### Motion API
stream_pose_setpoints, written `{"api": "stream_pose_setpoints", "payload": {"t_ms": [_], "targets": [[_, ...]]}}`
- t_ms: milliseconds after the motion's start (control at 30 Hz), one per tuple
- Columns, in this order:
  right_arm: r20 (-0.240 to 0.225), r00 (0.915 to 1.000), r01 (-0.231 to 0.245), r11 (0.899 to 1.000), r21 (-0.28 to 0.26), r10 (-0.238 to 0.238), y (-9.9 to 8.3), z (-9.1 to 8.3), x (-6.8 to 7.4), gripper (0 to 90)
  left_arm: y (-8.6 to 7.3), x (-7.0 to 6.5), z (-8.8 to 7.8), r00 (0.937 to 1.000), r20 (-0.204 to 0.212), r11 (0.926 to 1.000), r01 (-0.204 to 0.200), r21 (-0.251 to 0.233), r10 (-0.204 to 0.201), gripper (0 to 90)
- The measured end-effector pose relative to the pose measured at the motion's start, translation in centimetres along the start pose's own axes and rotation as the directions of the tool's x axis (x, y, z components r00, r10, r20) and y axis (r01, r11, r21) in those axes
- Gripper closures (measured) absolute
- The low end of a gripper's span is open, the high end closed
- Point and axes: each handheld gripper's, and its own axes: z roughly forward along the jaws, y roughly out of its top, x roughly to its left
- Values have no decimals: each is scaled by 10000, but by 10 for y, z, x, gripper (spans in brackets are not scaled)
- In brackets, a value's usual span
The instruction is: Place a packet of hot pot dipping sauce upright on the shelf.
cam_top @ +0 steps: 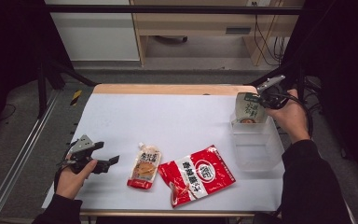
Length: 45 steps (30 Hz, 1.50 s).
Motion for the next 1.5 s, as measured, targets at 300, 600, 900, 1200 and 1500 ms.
{"api": "stream_pose_setpoints", "payload": {"t_ms": [300, 600, 900, 1200, 1500], "targets": [[-1, 10000, -22, 9999, -99, 22, -2, 1, 1, 828, 0, -2, -1, 9999, -43, 9999, -107, 55, 107, 90], [293, 9993, -213, 9985, -510, 228, -5, -8, 6, 618, 1, -3, 0, 9997, -77, 9997, -238, 46, 238, 90], [599, 9978, -244, 9965, -805, 293, -2, -17, 10, 399, 2, -5, 0, 9996, -79, 9997, -259, 51, 260, 90], [626, 9976, -272, 9978, -611, 310, -2, -13, 11, 348, 2, -4, 0, 9996, -64, 9996, -287, 59, 288, 90], [584, 9977, -315, 9978, -578, 349, -1, -12, 12, 310, 2, -4, 0, 9996, -63, 9996, -293, 56, 293, 90]]}}
